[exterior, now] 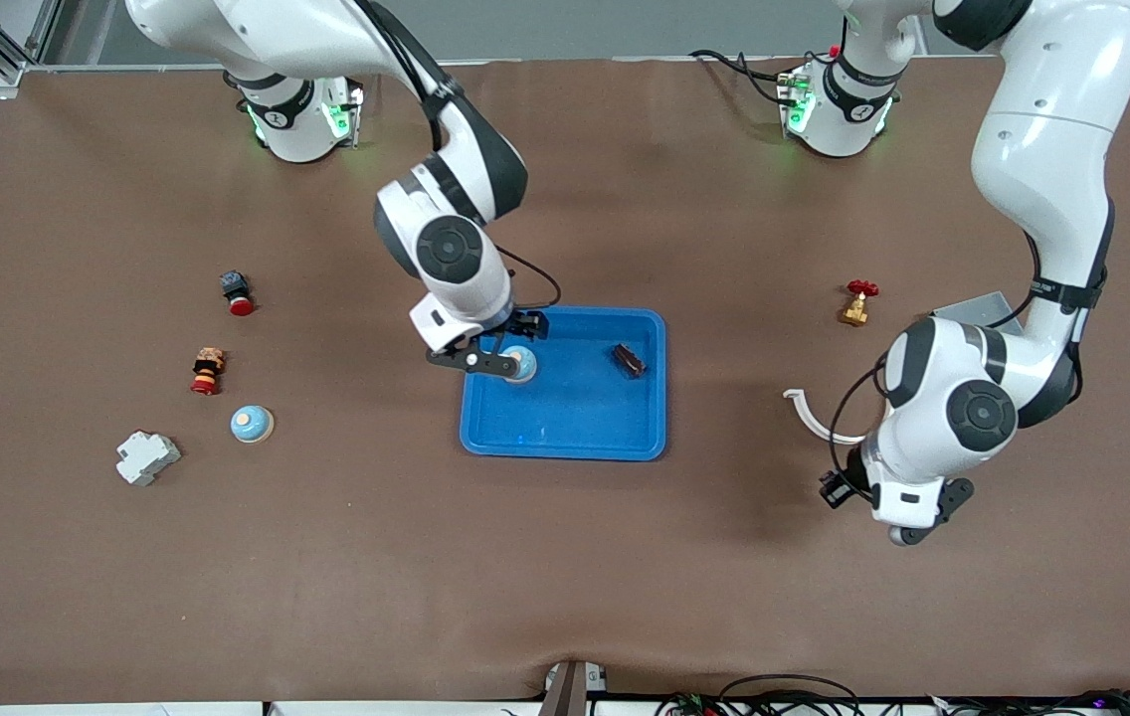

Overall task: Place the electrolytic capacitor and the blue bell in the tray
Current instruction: 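Lower the bell into the tray while the left gripper carries the capacitor, then release the capacitor into the tray while the right gripper reaches the bell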

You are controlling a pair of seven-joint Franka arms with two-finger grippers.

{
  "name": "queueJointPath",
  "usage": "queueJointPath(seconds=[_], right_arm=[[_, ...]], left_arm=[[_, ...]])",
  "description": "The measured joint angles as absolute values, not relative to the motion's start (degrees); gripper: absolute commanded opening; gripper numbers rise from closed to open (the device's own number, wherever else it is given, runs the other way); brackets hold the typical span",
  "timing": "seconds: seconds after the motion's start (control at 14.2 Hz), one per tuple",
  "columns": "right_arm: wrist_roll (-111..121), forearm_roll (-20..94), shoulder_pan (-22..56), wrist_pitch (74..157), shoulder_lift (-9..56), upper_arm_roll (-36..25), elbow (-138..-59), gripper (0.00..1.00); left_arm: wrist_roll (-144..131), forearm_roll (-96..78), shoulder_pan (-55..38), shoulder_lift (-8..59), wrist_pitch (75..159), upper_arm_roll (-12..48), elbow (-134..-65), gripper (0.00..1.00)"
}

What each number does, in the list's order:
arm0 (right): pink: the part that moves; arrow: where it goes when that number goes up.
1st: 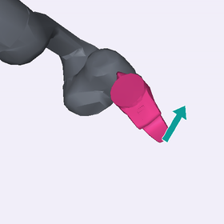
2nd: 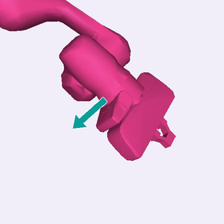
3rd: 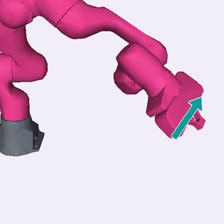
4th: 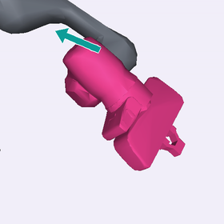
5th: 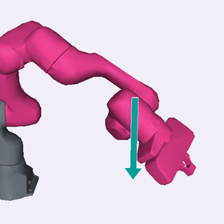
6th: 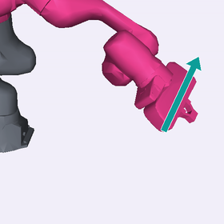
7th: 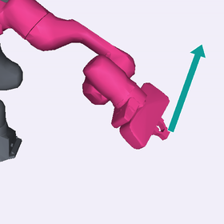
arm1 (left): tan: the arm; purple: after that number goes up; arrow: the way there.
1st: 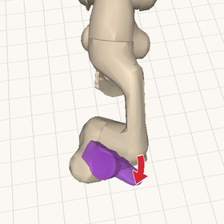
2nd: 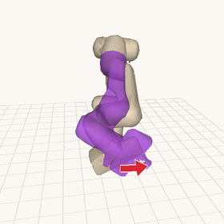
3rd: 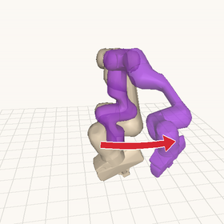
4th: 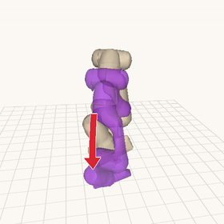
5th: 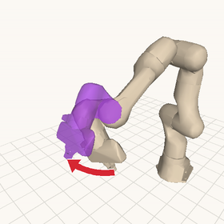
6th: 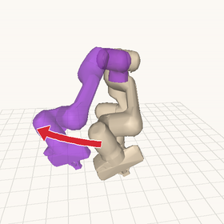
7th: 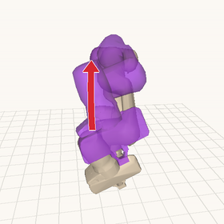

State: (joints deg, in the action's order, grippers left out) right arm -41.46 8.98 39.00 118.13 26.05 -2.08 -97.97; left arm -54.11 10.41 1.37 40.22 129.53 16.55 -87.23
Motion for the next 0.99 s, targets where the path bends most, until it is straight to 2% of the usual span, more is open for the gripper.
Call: queueJointPath(seconds=[0.21, 0.42, 0.78, 0.99], right_arm=[[-32.45, 8.95, 34.15, 111.52, 21.19, -2.28, -98.10, 1.00], [-22.16, 6.38, 29.22, 107.52, 17.18, -2.50, -99.36, 1.00], [-6.32, 4.24, 21.12, 107.68, 9.80, -2.66, -106.77, 1.00], [3.22, 2.78, 16.06, 112.96, 5.54, -2.74, -113.30, 1.00]], left_arm=[[-65.13, 10.39, 0.38, 39.33, 128.42, 21.16, -87.27, 0.00], [-75.99, 10.39, -4.31, 39.52, 128.34, 22.37, -87.81, 0.00], [-93.79, 10.39, -14.85, 42.44, 128.82, 21.90, -84.65, 0.00], [-98.09, 10.39, -18.12, 44.64, 128.82, 20.19, -83.81, 0.00]])
